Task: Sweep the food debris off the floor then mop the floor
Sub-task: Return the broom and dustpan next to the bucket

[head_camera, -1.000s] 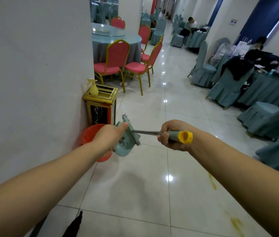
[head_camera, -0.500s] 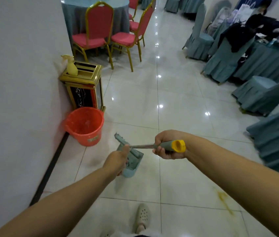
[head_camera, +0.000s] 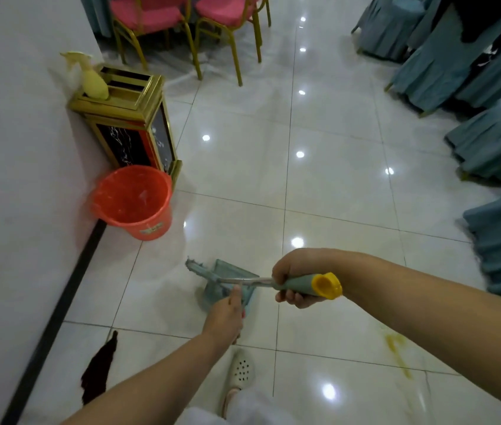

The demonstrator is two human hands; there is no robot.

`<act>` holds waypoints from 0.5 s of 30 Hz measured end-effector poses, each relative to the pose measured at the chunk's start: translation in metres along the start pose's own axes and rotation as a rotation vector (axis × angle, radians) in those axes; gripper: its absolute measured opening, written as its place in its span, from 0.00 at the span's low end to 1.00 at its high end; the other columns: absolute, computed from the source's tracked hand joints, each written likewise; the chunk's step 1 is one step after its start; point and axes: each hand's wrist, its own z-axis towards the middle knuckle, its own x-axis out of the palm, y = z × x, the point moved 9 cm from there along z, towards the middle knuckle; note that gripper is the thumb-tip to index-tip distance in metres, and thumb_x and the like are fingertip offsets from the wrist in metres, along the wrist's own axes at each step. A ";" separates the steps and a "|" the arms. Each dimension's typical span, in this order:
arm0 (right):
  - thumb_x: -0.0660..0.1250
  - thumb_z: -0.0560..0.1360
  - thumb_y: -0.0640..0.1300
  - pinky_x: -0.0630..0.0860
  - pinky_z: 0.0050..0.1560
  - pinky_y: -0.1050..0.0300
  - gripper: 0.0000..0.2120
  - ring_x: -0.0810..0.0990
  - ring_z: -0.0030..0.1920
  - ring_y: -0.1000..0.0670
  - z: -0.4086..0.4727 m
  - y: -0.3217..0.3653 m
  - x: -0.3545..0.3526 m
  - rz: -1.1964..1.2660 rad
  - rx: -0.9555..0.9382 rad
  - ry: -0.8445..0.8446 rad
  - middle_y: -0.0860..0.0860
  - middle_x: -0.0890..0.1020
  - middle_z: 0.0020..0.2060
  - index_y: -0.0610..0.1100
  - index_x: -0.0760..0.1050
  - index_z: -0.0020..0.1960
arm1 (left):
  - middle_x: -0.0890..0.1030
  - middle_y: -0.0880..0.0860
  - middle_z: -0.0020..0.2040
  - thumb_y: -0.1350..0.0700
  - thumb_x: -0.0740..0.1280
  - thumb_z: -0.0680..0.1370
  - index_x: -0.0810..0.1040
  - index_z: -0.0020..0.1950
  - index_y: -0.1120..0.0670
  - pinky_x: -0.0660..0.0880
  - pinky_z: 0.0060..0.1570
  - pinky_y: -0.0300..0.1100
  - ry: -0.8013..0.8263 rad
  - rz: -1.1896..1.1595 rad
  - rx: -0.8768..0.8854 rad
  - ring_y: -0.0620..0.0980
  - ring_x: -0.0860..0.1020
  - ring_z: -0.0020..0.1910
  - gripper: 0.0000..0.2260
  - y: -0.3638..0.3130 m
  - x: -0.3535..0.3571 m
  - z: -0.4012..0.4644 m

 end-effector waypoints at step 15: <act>0.62 0.76 0.38 0.75 0.27 0.64 0.06 0.77 0.26 0.54 0.001 0.001 -0.023 -0.403 -0.074 0.154 0.44 0.77 0.38 0.38 0.70 0.52 | 0.79 0.59 0.42 0.35 0.56 0.77 0.77 0.52 0.62 0.72 0.29 0.40 0.052 -0.087 -0.534 0.51 0.76 0.34 0.30 0.021 0.041 0.033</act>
